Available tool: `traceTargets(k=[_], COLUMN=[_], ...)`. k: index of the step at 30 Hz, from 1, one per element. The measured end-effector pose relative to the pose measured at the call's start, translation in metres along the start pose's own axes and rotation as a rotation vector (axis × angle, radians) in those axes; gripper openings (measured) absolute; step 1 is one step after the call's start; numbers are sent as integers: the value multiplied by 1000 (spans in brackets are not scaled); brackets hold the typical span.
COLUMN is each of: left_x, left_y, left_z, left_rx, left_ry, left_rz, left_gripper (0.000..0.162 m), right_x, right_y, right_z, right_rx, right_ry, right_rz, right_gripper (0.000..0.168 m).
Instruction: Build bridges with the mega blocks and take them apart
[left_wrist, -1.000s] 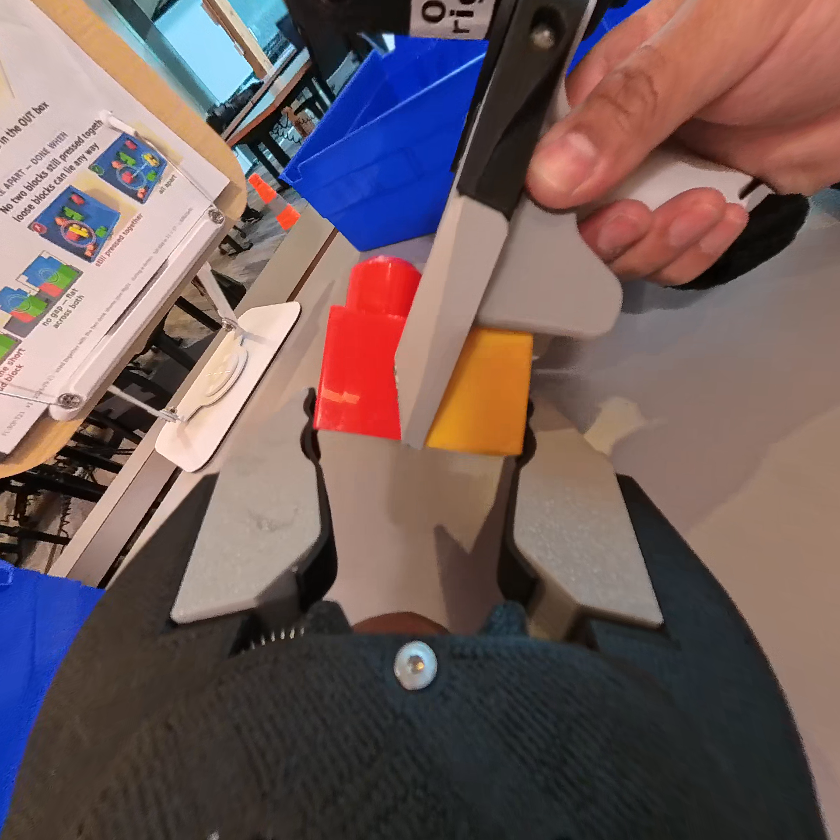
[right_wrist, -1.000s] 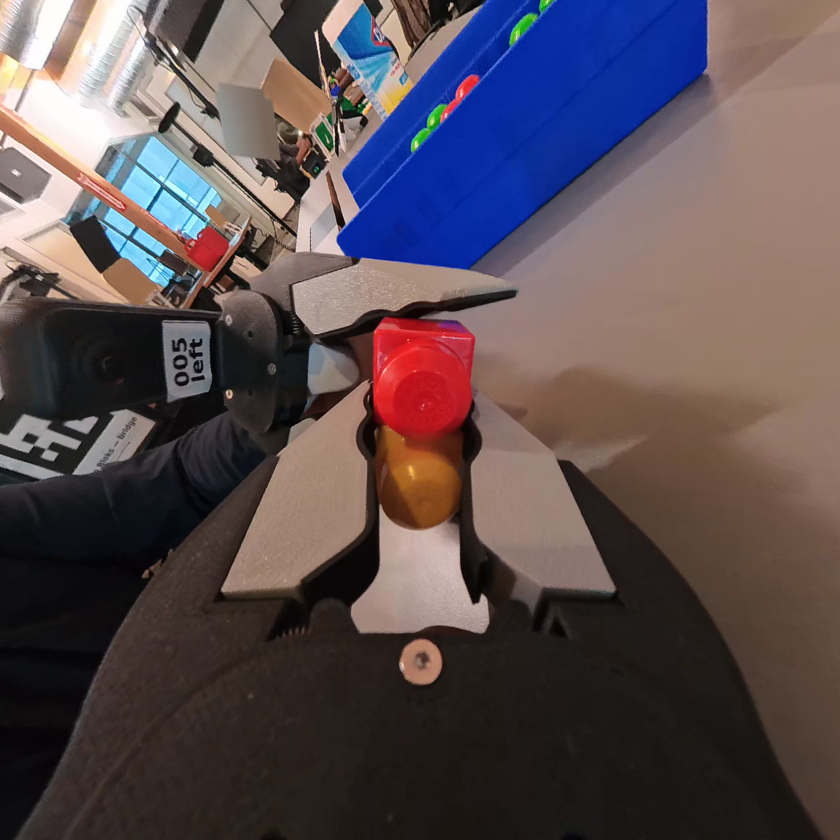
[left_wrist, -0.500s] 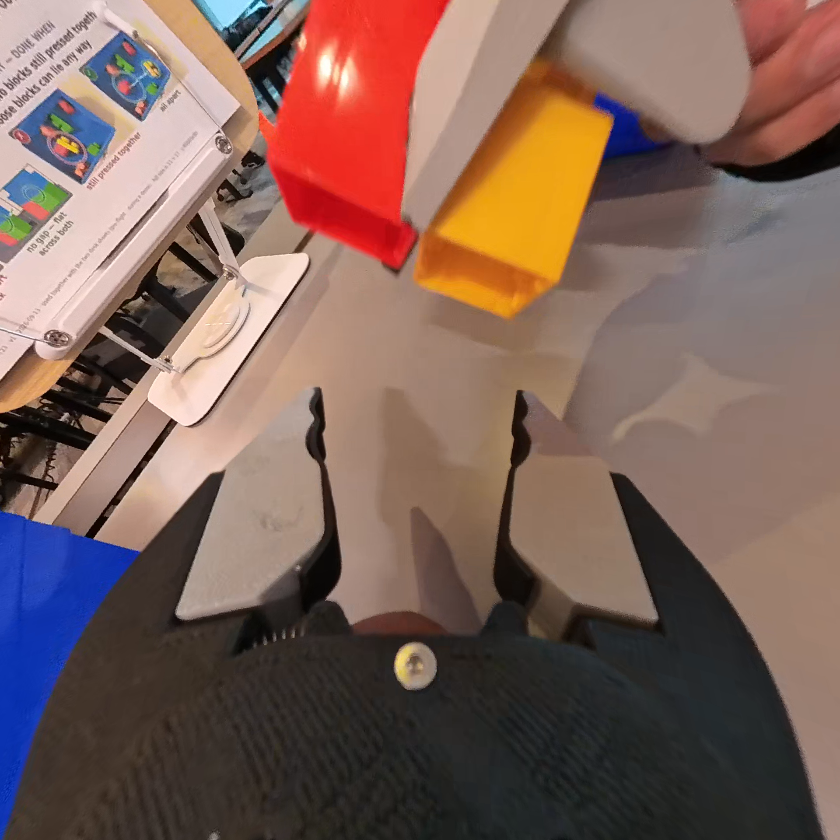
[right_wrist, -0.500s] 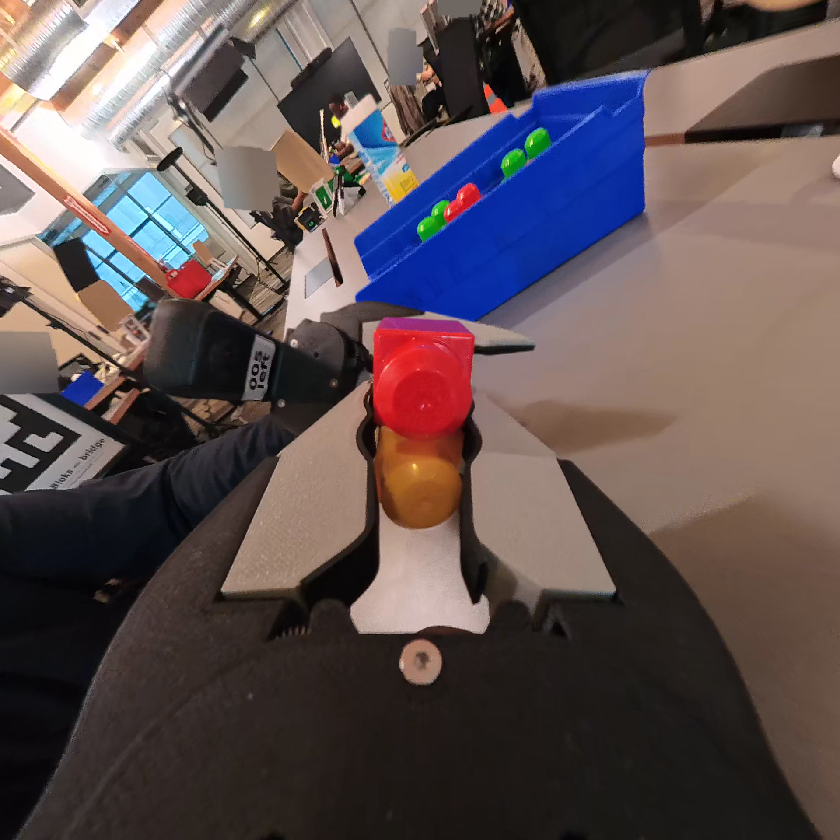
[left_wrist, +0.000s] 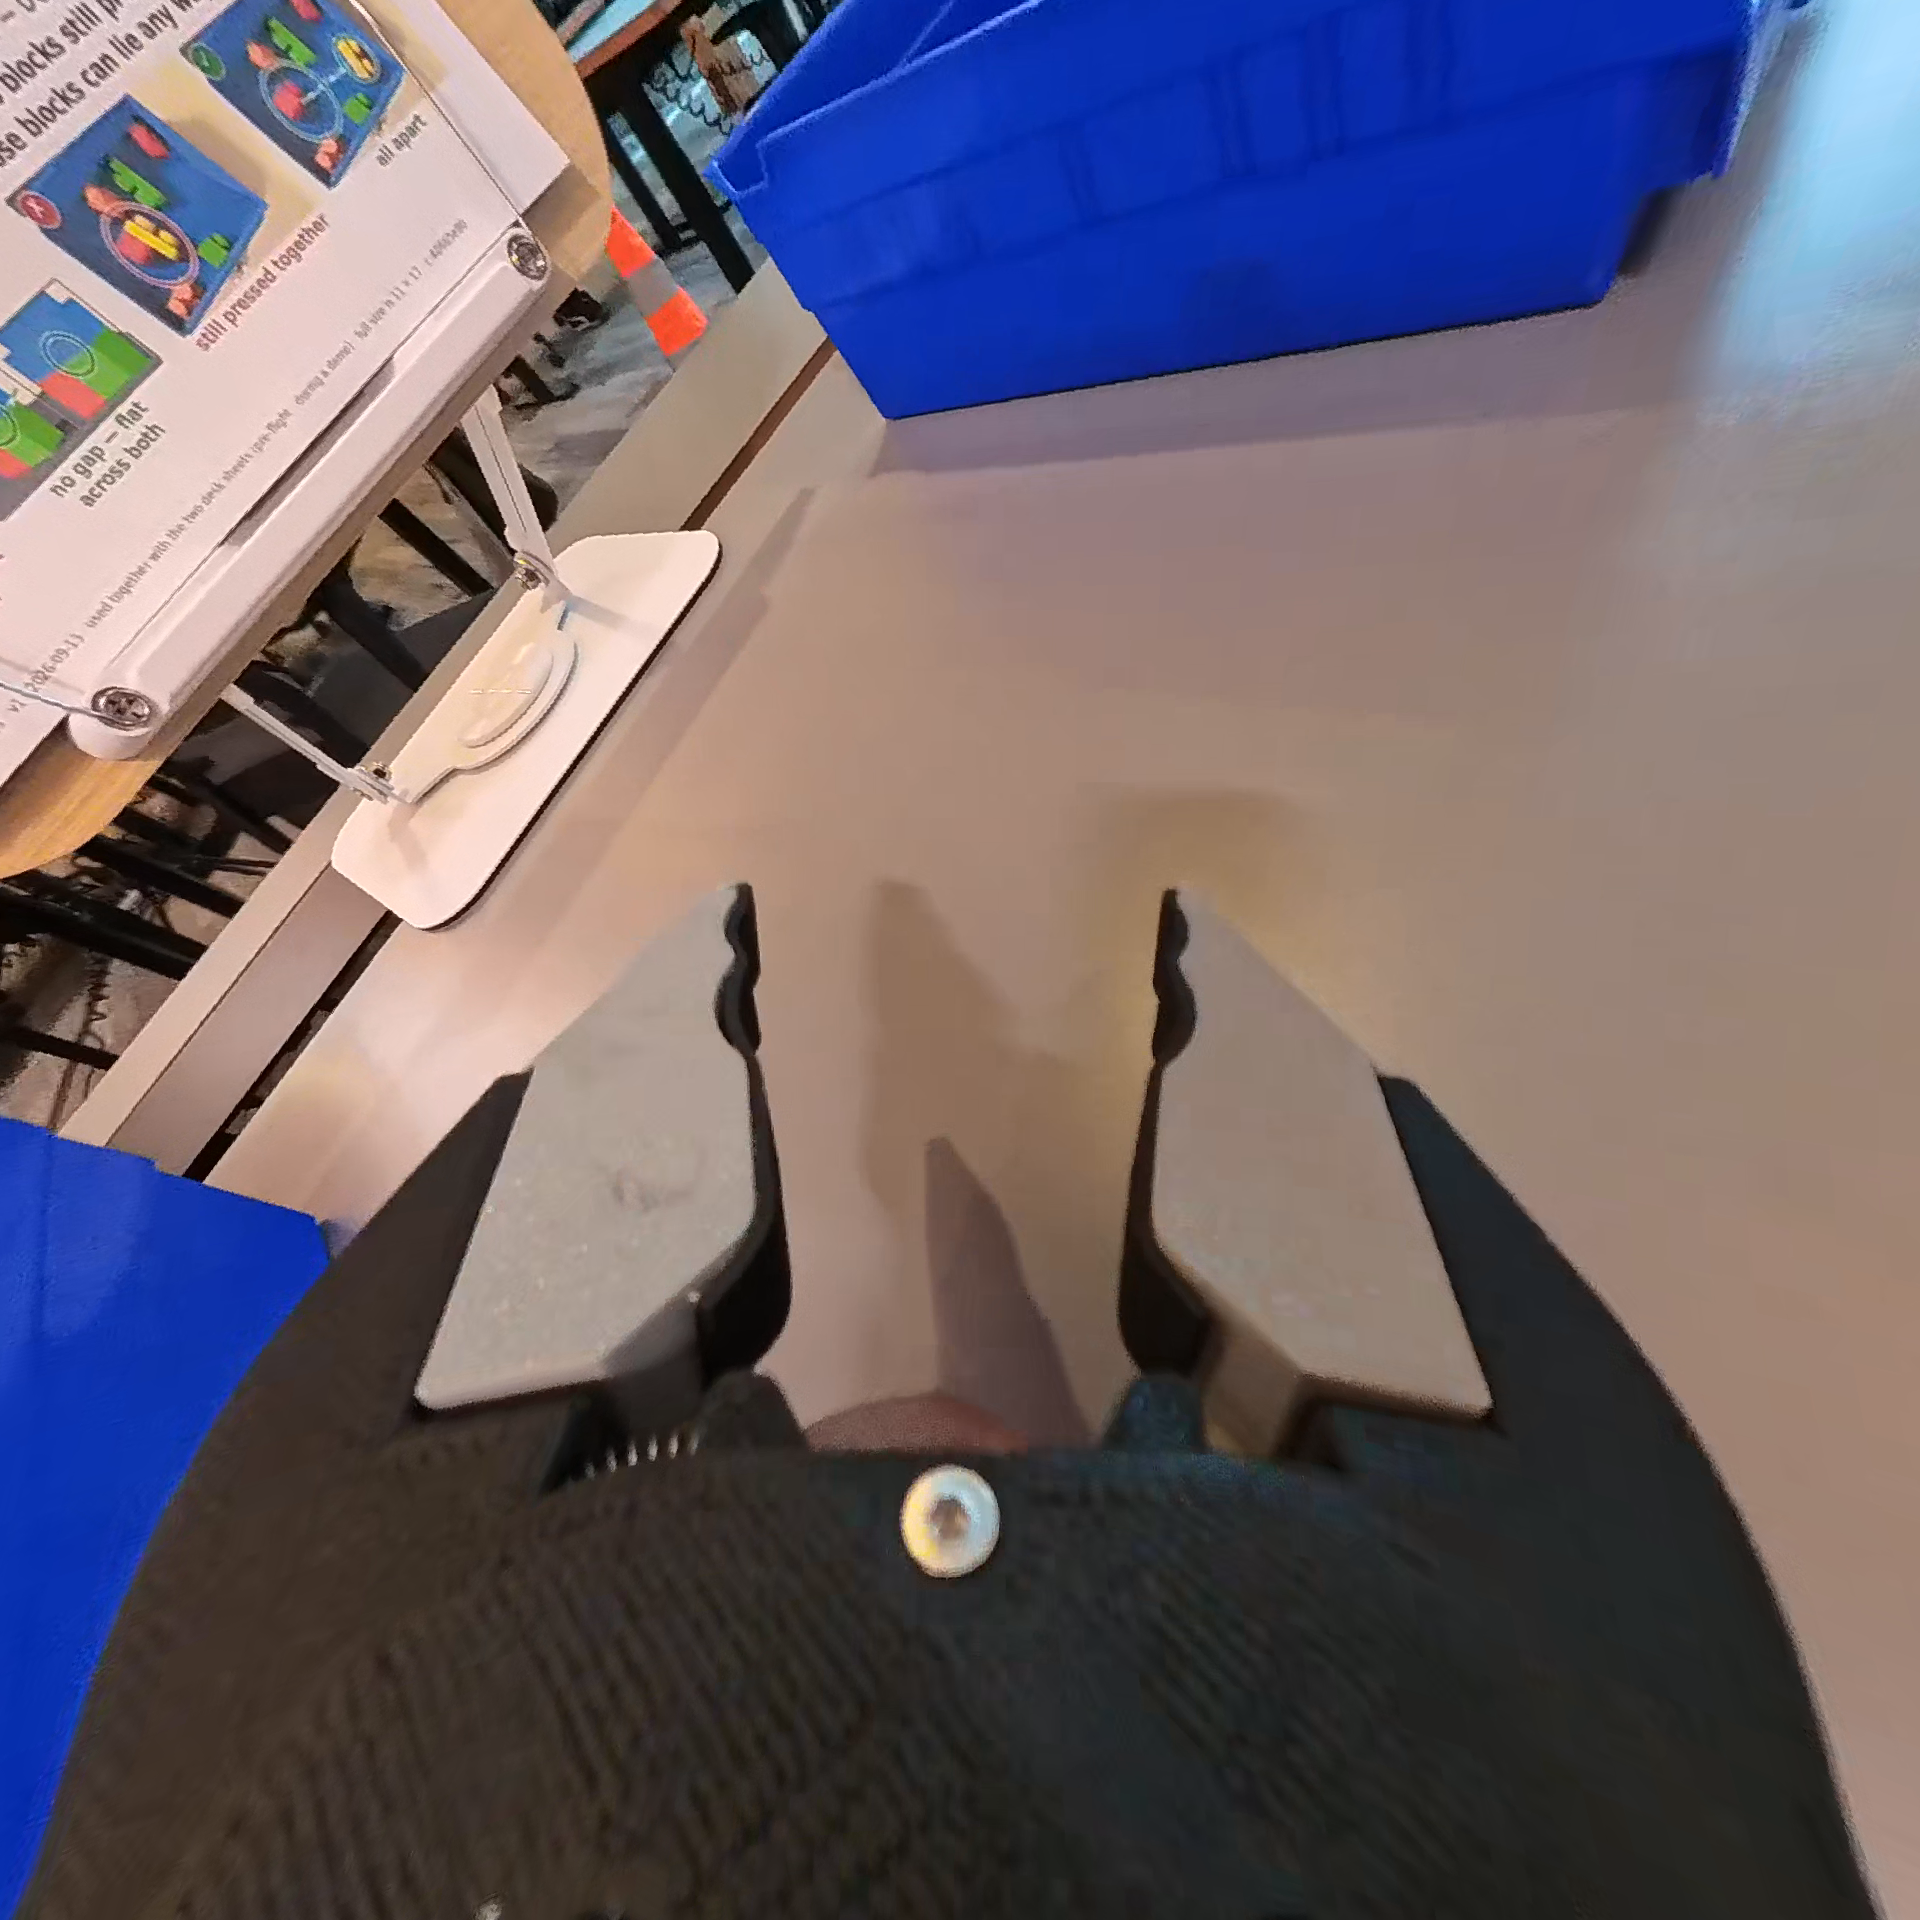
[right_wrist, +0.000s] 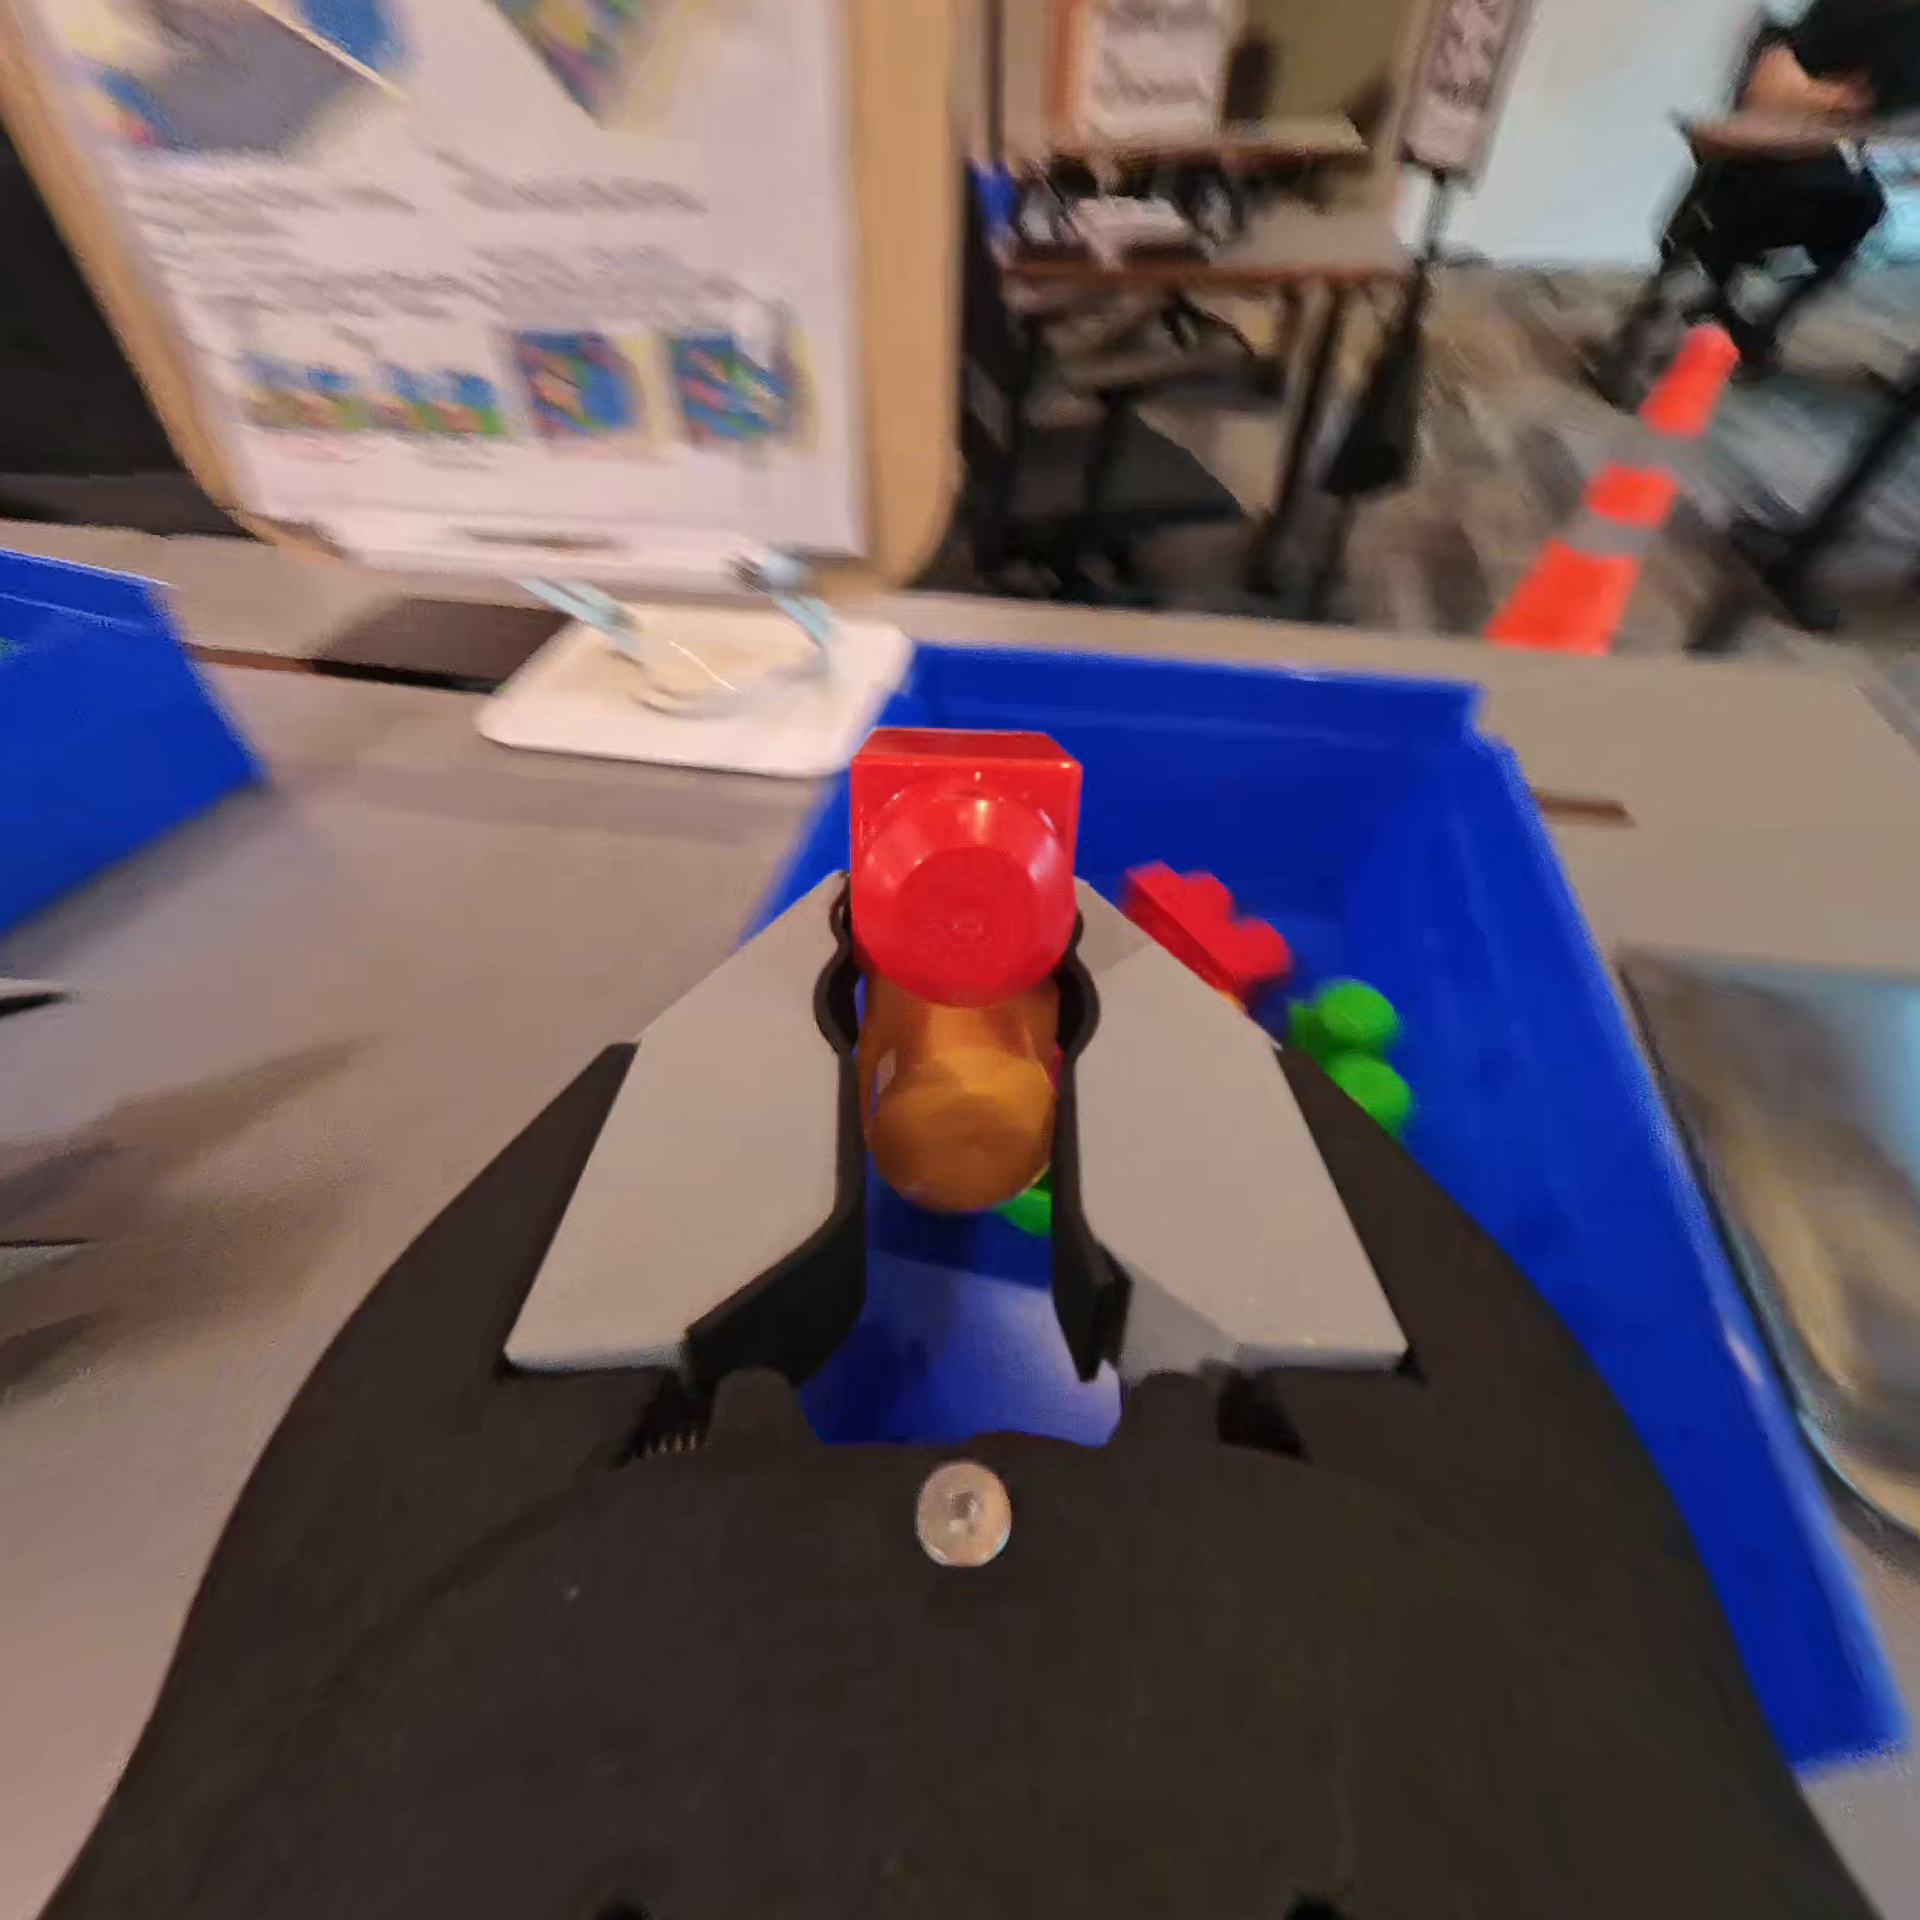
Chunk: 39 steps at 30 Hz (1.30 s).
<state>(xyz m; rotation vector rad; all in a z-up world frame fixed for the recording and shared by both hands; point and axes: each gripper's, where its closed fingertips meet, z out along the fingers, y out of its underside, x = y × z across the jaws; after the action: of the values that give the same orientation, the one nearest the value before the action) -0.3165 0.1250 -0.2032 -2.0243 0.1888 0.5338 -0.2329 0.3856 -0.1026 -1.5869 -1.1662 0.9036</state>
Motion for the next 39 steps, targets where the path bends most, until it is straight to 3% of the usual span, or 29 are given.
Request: traceTargets(k=[4,6,10,16,22,29,33,39], left_x=[3,4,4,4,4,0,-2,-6], left_y=[1,2,3,4,5,9,16,16], left_z=[1,2,2,3,3,4,7,5], left_rx=[-5,-10,-14,-17,-29,-41,-76,-77], left_ry=[6,8,8,9,6,-4,-3,-6], left_rz=[9,10,13,9,23,-15,-40,-103], left_gripper=[75,75,75,74,73,73,73,74], right_x=[61,72,75,67,18,-20,-70,-171], right_y=[59,53,34,32,15,-35,-55,-24], right_z=[15,15,6,7,14,-12,-35,-15], right_rx=[-260,-205,-89,-81,-2,285,435,339], right_ry=[166,193,214,165,-40,9,-85,-309], right_rz=[60,86,91,99,91,-118,-180,-306], right_gripper=[35,50,44,38,40,45,47,45])
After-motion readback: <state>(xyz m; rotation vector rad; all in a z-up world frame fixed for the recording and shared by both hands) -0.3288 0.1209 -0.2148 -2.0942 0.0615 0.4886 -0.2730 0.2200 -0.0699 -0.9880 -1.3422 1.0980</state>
